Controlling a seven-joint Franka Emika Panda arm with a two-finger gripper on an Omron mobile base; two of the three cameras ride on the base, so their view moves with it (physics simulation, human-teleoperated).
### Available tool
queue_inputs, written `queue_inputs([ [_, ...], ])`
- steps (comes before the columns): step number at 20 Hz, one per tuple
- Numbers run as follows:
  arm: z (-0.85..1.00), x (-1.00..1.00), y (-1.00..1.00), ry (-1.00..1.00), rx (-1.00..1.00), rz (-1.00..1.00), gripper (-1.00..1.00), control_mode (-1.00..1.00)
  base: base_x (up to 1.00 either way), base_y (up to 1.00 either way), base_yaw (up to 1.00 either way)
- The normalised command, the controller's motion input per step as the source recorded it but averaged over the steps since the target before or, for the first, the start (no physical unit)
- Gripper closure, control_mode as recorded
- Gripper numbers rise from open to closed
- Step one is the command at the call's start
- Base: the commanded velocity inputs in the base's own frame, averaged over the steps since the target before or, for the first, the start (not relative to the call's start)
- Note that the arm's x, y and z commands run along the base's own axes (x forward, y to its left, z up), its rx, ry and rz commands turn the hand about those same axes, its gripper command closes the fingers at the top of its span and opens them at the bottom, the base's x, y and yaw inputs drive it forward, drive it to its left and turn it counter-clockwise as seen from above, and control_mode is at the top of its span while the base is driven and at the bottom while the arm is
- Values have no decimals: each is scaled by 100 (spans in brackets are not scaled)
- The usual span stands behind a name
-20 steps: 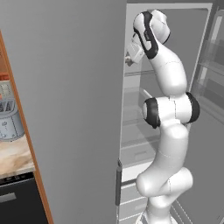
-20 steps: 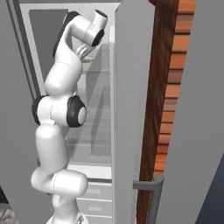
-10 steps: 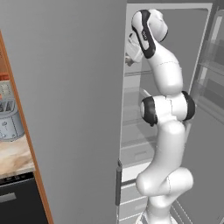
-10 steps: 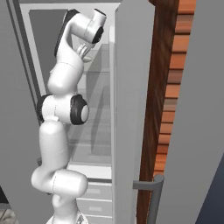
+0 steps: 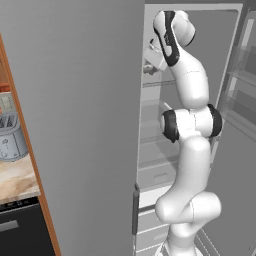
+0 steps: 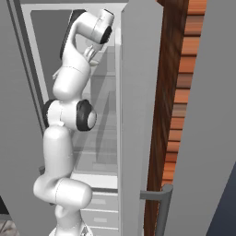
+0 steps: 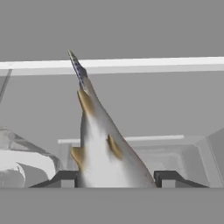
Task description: Gather the mushroom and lime from the fridge and place them on a tray on the dining counter. Then gather the chicken drumstick and fish from the fridge and place them on the other tray.
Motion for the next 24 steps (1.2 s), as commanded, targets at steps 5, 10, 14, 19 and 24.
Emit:
queue_inputs([
  [5,-4,-27,-8,0,0,0,100,-100,0,0,0],
  [10,-19,-40,21,-1,0,-7,100,-100,0,0,0],
  [14,-24,-63,4,-4,0,-16,100,-100,0,0,0],
  [19,-26,-73,0,-9,0,-16,100,-100,0,0,0],
  [24,-23,-91,0,-11,0,-16,100,-100,0,0,0],
])
